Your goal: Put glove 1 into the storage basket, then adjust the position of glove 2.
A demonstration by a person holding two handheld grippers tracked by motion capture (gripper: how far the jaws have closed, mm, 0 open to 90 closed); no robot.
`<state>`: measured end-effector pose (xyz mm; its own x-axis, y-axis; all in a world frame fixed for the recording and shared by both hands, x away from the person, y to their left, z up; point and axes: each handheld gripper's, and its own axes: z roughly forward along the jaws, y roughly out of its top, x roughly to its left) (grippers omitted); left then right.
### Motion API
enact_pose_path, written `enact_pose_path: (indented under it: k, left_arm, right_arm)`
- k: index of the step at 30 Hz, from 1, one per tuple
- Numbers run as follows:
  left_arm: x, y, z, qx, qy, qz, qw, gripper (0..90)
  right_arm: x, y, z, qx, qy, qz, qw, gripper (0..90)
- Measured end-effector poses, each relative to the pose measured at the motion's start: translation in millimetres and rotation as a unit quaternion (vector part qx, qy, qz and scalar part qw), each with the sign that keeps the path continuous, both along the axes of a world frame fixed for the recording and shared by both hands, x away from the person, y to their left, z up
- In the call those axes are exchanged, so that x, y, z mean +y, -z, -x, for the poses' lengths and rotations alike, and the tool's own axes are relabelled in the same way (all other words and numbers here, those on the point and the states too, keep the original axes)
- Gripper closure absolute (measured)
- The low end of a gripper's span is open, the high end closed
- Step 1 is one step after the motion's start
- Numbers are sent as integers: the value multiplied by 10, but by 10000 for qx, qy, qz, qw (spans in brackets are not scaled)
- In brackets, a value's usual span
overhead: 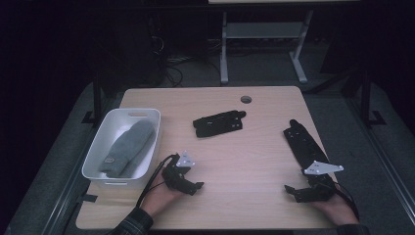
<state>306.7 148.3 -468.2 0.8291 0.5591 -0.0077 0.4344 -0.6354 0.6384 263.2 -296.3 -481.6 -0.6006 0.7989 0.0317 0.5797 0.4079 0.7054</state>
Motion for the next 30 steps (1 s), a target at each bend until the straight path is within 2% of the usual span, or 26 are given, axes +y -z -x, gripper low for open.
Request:
enact_pose_path:
  k: [3, 4, 6, 11, 12, 13, 14, 15, 17, 20, 21, 22, 23, 26, 30]
  left_arm:
    - [49, 52, 40, -215, 81, 218, 9995, 124]
    - [71, 66, 46, -249, 122, 297, 9992, 124]
    - [106, 91, 51, -322, 199, 423, 9984, 124]
    - [106, 90, 51, -315, 192, 425, 9984, 124]
    - [106, 90, 51, -315, 192, 425, 9984, 123]
    - [106, 91, 50, -318, 188, 427, 9984, 123]
    - [106, 91, 50, -317, 187, 431, 9984, 124]
    - [106, 92, 50, -317, 185, 432, 9984, 124]
    - [105, 92, 49, -317, 185, 433, 9984, 123]
    - [104, 91, 49, -311, 180, 432, 9984, 123]
    - [104, 92, 49, -319, 181, 435, 9984, 123]
    - [105, 91, 49, -319, 183, 427, 9984, 123]
    - [105, 92, 48, -321, 184, 428, 9984, 123]
    - [99, 96, 49, -340, 163, 481, 9981, 123]
    - [103, 93, 46, -339, 180, 446, 9983, 123]
  right_arm:
    - [6, -12, -2, 45, 13, 0, 10000, 108]
    - [6, -34, -2, 48, -32, 19, 10000, 142]
    - [22, -57, -5, 79, -37, -7, 10000, 153]
    - [22, -113, -5, 35, -54, 9, 10000, 294]
    - [22, -113, -5, 35, -54, 9, 10000, 294]
    - [19, -132, -5, 35, -64, -15, 10000, 340]
    - [10, -188, -10, -108, -72, -14, 9999, 422]
    - [10, -188, -10, -108, -72, -14, 9999, 422]
    - [3, -245, -22, -214, -46, -40, 9998, 493]
    - [-31, -354, -97, -340, 47, -58, 9994, 735]
    - [-31, -354, -97, -340, 47, -58, 9994, 735]
    - [-35, -369, -117, -335, 75, -68, 9994, 781]
    - [-58, -406, -196, -329, 172, -87, 9993, 872]
    - [-80, -423, -262, -372, 224, -67, 9990, 899]
    - [-126, -447, -409, -312, 332, -53, 9989, 900]
